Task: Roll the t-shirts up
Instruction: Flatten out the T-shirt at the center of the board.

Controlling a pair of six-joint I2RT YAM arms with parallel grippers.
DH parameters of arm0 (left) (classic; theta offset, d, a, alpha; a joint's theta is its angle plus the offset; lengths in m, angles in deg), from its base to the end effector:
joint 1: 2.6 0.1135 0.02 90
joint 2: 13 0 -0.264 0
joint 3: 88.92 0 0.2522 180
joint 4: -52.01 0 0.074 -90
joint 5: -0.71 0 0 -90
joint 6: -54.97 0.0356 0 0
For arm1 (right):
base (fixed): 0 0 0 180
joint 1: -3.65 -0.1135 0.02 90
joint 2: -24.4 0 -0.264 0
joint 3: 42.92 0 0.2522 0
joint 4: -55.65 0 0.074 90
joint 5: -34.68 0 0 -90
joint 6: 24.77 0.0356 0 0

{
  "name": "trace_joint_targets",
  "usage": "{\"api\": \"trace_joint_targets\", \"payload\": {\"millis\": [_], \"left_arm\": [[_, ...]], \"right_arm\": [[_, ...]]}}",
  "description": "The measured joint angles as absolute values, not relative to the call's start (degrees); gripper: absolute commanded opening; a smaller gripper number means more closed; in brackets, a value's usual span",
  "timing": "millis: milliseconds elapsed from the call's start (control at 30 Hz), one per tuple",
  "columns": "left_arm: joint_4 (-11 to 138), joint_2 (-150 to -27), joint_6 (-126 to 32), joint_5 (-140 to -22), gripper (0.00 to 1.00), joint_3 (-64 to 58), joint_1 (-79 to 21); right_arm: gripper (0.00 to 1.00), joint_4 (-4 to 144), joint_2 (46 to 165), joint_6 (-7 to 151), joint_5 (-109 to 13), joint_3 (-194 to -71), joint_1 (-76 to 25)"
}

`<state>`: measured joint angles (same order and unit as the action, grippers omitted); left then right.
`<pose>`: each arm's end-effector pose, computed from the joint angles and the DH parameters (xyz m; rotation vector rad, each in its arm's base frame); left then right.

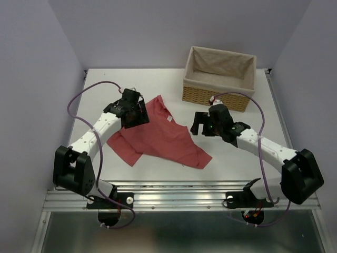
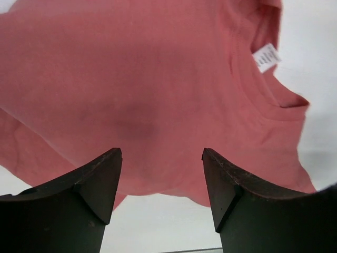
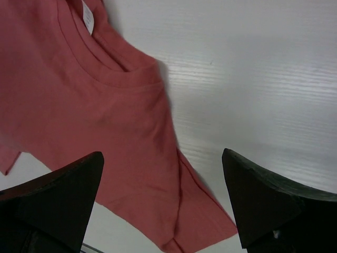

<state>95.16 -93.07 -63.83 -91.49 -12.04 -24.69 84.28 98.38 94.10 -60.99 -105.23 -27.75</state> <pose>0.2803 -0.1123 0.2802 -0.1597 2.4066 -0.3733 0.2388 0.1416 0.2455 0.0020 2.3089 0.4378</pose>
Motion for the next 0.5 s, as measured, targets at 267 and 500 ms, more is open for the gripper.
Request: {"api": "trace_joint_targets", "payload": {"millis": [267, 500], "left_arm": [[97.21, -99.19, -65.64, -100.34, 0.77, -11.54, -23.12], [96.51, -91.3, -71.41, -101.85, 0.78, -22.1, -19.36]], "right_arm": [[0.97, 81.9, 111.03, 93.26, -54.63, -105.41, -30.0], [0.77, 81.92, 113.79, 91.08, -51.72, -105.41, -31.71]]}}
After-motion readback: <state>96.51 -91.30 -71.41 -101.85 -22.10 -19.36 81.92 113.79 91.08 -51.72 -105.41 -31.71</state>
